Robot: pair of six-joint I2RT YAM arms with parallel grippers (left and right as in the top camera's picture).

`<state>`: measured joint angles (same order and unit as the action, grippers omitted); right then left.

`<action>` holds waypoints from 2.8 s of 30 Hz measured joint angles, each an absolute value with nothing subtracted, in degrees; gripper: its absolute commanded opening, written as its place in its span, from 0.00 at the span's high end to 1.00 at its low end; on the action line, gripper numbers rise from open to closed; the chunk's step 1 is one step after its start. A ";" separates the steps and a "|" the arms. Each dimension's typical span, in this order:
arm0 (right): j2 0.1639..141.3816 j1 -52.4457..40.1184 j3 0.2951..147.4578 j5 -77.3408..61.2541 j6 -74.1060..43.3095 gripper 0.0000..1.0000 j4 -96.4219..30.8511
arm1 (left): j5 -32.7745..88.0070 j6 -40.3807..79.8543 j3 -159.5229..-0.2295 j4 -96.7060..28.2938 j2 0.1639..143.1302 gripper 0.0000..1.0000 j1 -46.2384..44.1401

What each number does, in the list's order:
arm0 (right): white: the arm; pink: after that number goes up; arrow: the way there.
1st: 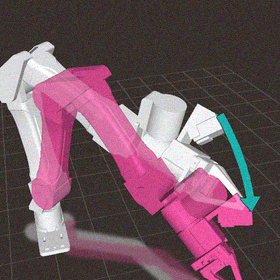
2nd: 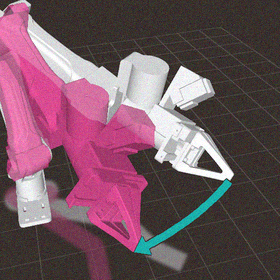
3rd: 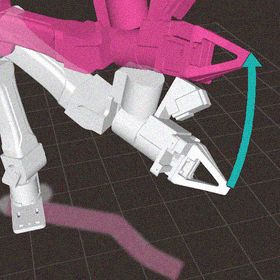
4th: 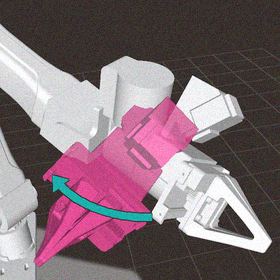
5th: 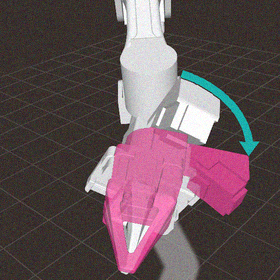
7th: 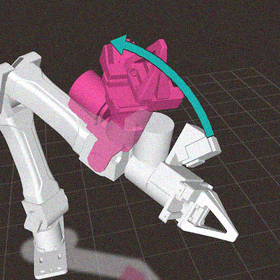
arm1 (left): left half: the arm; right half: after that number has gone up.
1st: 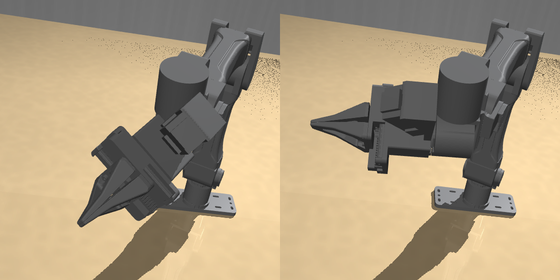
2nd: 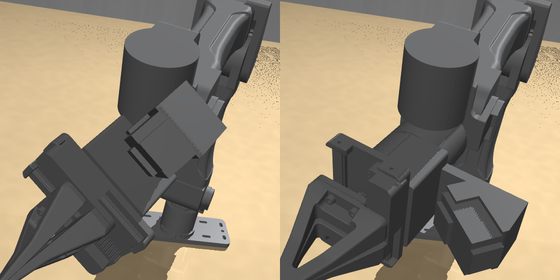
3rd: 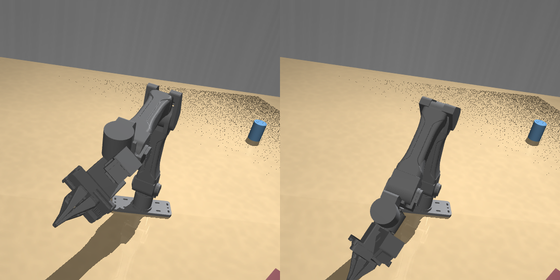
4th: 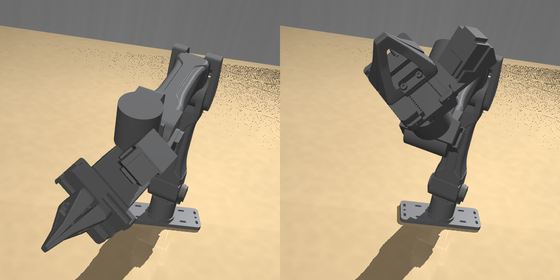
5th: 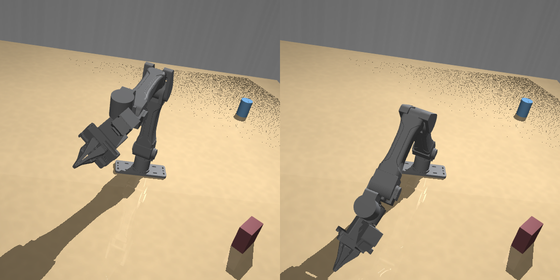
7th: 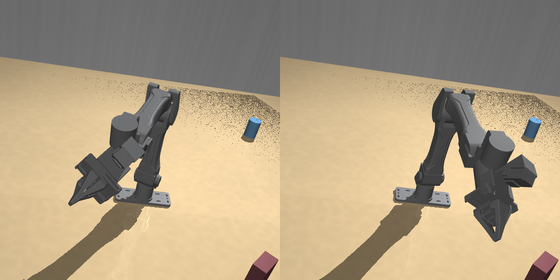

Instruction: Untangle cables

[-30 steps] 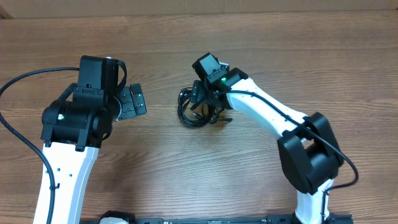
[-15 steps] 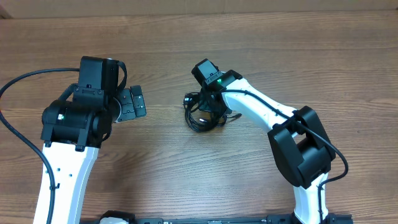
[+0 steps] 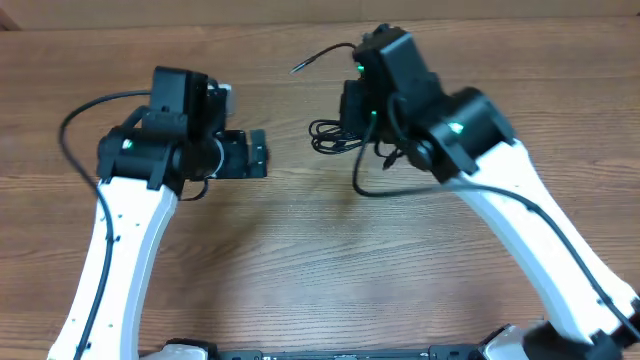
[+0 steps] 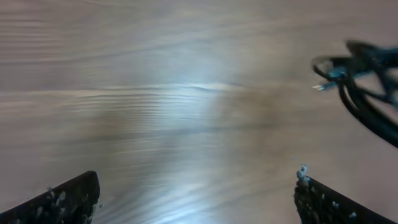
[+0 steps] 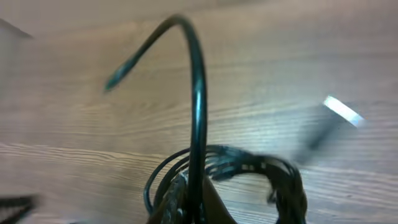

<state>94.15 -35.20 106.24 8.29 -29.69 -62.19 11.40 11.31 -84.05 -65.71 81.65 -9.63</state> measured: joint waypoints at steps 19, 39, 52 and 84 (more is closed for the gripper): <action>92.05 -35.29 106.15 12.64 -25.43 0.96 -64.51 | 67.99 -6.33 -84.05 -60.45 101.16 0.00 -9.65; 88.90 -35.29 106.15 12.84 -25.41 0.96 -65.17 | 62.04 61.78 -84.16 -35.92 101.56 0.00 -9.65; 88.90 -35.29 106.15 12.88 -25.43 0.96 -65.63 | 58.52 85.14 -84.16 -27.00 101.56 0.31 -14.79; 88.88 -16.60 106.15 8.03 -25.47 0.96 -68.20 | 58.87 36.16 -84.60 -60.95 93.14 0.96 13.93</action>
<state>88.88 -16.60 106.15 8.03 -25.47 -68.20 58.87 36.16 -84.60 -60.95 93.14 13.93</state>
